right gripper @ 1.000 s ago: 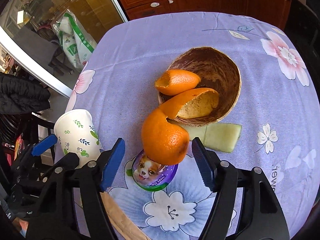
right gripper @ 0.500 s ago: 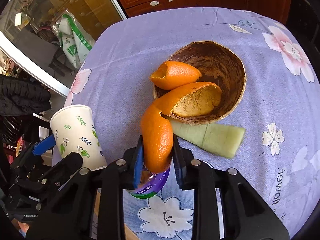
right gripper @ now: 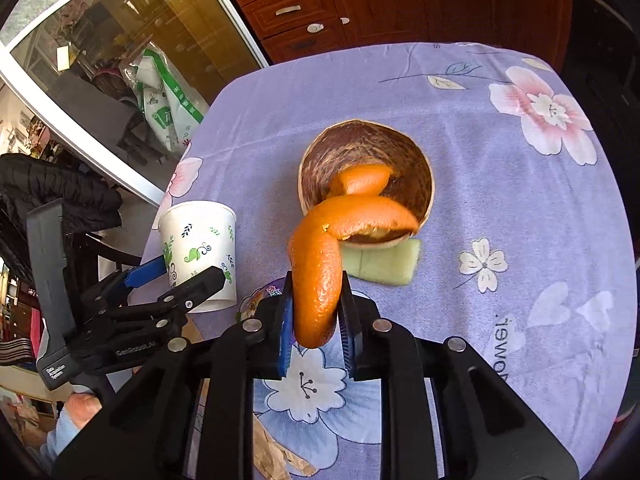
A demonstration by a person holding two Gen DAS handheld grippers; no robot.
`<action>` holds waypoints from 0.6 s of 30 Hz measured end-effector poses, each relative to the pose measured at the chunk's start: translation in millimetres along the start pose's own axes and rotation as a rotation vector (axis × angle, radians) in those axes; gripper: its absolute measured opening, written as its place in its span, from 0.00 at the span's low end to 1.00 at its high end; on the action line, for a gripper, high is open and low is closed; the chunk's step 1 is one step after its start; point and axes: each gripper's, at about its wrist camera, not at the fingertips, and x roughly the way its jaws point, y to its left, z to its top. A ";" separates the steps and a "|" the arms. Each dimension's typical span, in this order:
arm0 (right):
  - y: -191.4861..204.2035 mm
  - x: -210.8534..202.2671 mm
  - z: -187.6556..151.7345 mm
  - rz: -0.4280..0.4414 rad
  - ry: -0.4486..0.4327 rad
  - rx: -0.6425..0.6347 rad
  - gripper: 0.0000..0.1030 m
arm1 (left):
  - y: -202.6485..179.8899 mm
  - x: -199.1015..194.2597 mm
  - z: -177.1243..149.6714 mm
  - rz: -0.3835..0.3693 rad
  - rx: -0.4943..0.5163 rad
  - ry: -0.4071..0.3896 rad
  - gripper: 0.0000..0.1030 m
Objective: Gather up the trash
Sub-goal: 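Grasp the white paper cup with the left gripper while the right gripper grasps the orange peel, then lift the paper cup and orange peel and carry them over the bin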
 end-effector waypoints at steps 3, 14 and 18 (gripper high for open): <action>-5.7 -11.4 0.4 -0.004 -0.023 -0.001 0.17 | -2.7 3.2 2.0 0.003 -0.011 -0.002 0.94; -33.2 -40.3 -2.1 -0.011 -0.075 0.040 0.17 | -26.3 -16.6 2.1 0.061 0.061 -0.085 0.61; -38.5 -49.6 -4.6 -0.005 -0.088 0.052 0.17 | -36.5 -32.5 2.8 0.071 0.092 -0.118 0.61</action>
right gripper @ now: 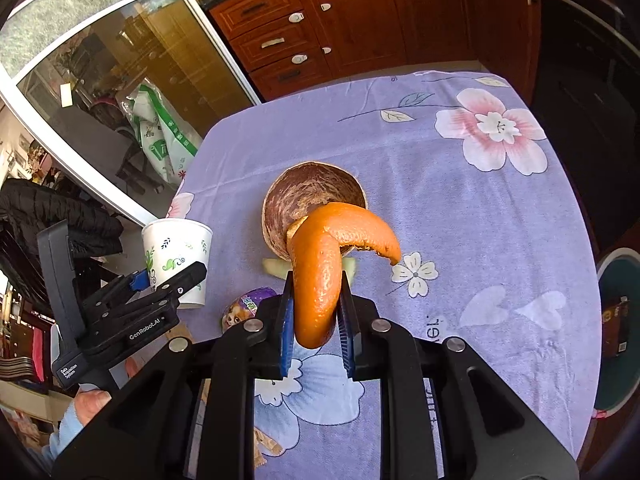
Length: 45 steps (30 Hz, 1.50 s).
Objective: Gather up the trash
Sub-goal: 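Lift the paper cup and orange peel and carry them over the bin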
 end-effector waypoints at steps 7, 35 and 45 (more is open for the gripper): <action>-8.6 -22.5 -6.1 0.011 -0.036 0.011 0.17 | -23.5 -29.9 1.8 0.000 0.053 -0.053 0.61; -161.0 -162.6 -66.0 -0.091 -0.239 0.242 0.17 | -214.4 -82.2 -2.1 -0.246 0.358 -0.128 0.63; -255.4 -198.1 -110.6 -0.168 -0.263 0.405 0.17 | -321.4 -62.6 -21.7 -0.365 0.543 -0.079 0.63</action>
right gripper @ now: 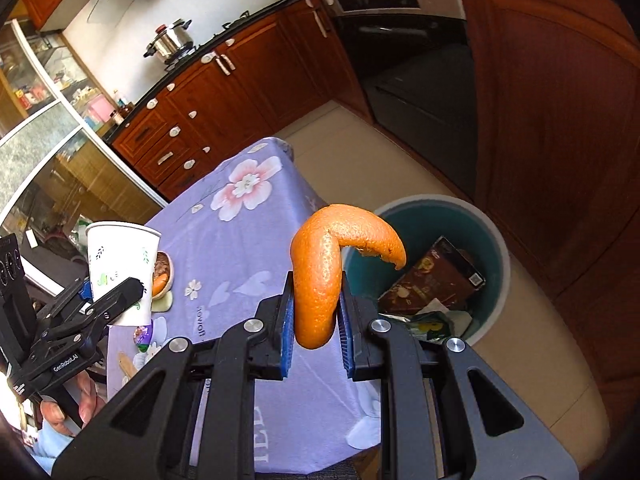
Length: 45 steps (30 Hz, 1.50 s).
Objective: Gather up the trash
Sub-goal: 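Lift the paper cup and orange peel and carry them over the bin, then open the right gripper to drop the orange peel while the left gripper drops the cup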
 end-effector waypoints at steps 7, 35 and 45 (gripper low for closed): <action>-39.7 23.4 -11.0 0.010 0.063 0.078 0.17 | -38.9 33.4 6.4 -0.037 0.063 0.052 0.63; -84.1 70.8 0.4 0.049 0.175 0.167 0.77 | -79.2 109.5 16.9 -0.081 0.091 0.179 0.63; -91.0 60.5 12.1 -0.011 0.138 0.161 0.80 | -94.4 132.9 21.3 -0.133 0.105 0.198 0.63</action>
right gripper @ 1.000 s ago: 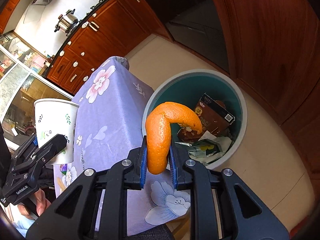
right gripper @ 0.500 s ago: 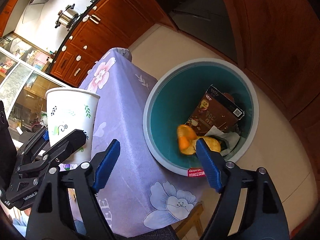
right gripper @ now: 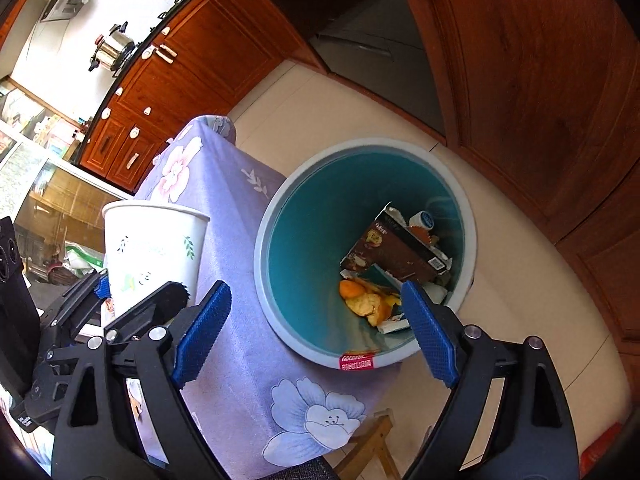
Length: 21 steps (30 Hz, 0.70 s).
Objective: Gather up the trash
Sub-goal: 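Open the right gripper to drop the orange peel while the left gripper drops the cup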
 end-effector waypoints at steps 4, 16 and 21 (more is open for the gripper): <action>-7.5 -6.6 4.5 -0.031 -0.027 0.012 0.81 | -6.0 15.6 6.5 -0.030 0.014 0.014 0.64; -29.1 -12.1 11.2 -0.065 -0.058 0.079 0.88 | -10.8 37.7 19.0 -0.021 0.035 0.054 0.79; -32.0 -9.3 13.5 -0.065 -0.053 0.102 0.88 | -7.3 35.7 18.9 -0.017 0.025 0.052 0.85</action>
